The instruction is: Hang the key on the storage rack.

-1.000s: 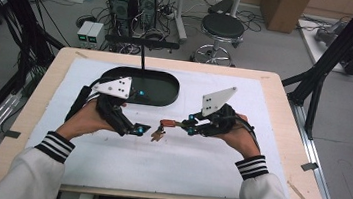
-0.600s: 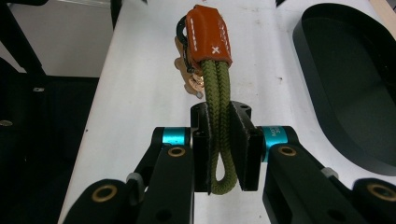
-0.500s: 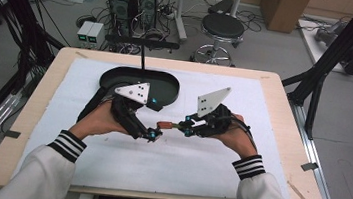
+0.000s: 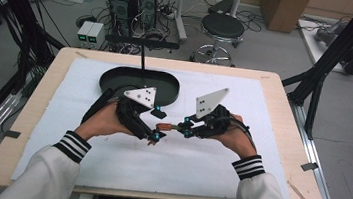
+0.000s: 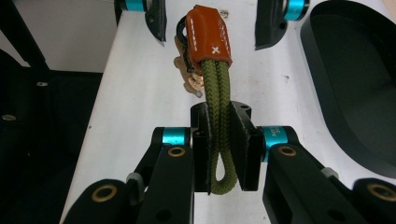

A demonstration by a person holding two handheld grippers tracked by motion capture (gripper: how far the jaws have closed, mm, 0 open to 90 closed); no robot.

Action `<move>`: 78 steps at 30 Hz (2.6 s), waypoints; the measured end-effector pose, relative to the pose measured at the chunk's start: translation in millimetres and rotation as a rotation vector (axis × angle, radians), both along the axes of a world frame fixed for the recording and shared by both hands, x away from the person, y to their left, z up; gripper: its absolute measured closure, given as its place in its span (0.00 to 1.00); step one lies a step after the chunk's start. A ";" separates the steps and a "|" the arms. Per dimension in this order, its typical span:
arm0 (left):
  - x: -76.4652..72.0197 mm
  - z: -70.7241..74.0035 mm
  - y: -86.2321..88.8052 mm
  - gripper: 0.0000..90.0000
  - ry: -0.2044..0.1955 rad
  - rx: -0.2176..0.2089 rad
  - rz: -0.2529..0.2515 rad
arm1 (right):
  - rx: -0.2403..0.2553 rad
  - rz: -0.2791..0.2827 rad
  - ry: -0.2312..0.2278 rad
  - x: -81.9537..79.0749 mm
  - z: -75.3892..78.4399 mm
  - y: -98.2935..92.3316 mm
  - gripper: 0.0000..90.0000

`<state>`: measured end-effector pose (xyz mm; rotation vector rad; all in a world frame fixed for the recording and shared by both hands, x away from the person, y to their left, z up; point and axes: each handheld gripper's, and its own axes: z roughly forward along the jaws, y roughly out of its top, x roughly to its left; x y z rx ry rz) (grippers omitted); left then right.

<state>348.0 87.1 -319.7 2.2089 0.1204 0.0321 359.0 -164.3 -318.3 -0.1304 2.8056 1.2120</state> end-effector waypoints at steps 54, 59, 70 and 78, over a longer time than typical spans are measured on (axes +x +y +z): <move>0.4 14.7 36.0 0.79 -0.120 -0.109 0.285 | 0.390 -0.450 -0.009 -9.5 -22.7 -53.4 0.00; 5.3 18.3 53.3 0.79 -0.146 -0.173 0.388 | 0.461 -0.585 -0.030 -15.8 -38.2 -76.3 0.00; 18.5 23.2 92.2 0.79 -0.226 -0.247 0.659 | 0.560 -0.724 -0.098 -33.2 -65.5 -111.0 0.00; 31.3 22.4 107.5 0.79 -0.269 -0.241 0.754 | 0.603 -0.805 -0.117 -40.8 -86.7 -129.5 0.00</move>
